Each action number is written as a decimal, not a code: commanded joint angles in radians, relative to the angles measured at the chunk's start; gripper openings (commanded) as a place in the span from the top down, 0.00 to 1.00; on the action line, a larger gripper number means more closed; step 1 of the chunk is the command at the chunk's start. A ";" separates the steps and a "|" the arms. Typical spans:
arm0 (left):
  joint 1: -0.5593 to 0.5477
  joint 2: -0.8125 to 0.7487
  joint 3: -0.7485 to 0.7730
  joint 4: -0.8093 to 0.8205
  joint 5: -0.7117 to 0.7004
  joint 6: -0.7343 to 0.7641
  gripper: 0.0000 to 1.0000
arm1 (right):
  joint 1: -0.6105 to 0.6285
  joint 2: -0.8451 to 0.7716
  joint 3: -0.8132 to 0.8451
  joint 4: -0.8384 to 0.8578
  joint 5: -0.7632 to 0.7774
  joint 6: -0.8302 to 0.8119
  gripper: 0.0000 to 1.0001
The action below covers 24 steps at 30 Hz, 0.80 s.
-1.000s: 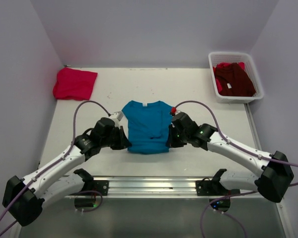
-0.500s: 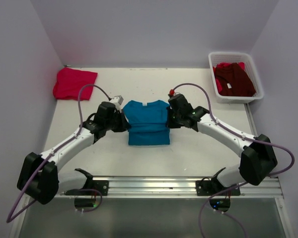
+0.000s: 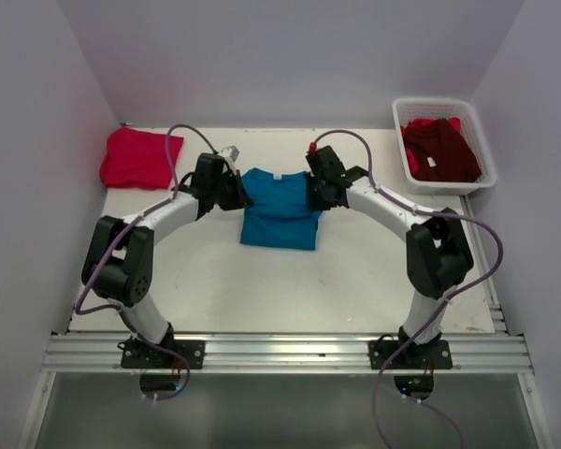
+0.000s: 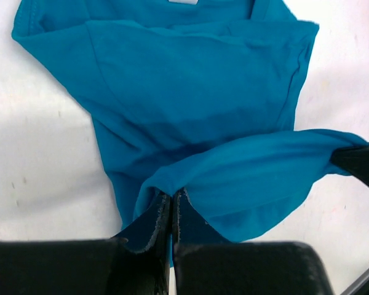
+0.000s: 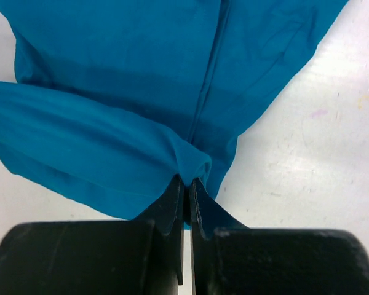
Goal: Fold and stack the t-shirts
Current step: Fold the tshirt
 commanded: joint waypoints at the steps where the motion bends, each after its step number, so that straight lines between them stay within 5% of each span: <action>1: 0.030 0.067 0.137 0.061 0.040 0.028 1.00 | -0.037 0.072 0.116 0.007 0.025 -0.050 1.00; 6: 0.062 0.144 0.254 0.044 0.072 0.025 1.00 | -0.081 0.170 0.272 -0.039 0.017 -0.073 1.00; 11: 0.062 0.092 0.253 0.032 0.101 0.021 1.00 | -0.081 0.116 0.230 -0.018 -0.007 -0.078 1.00; 24: 0.010 -0.432 -0.243 -0.058 0.057 -0.038 1.00 | 0.006 -0.324 -0.149 -0.028 -0.050 -0.032 1.00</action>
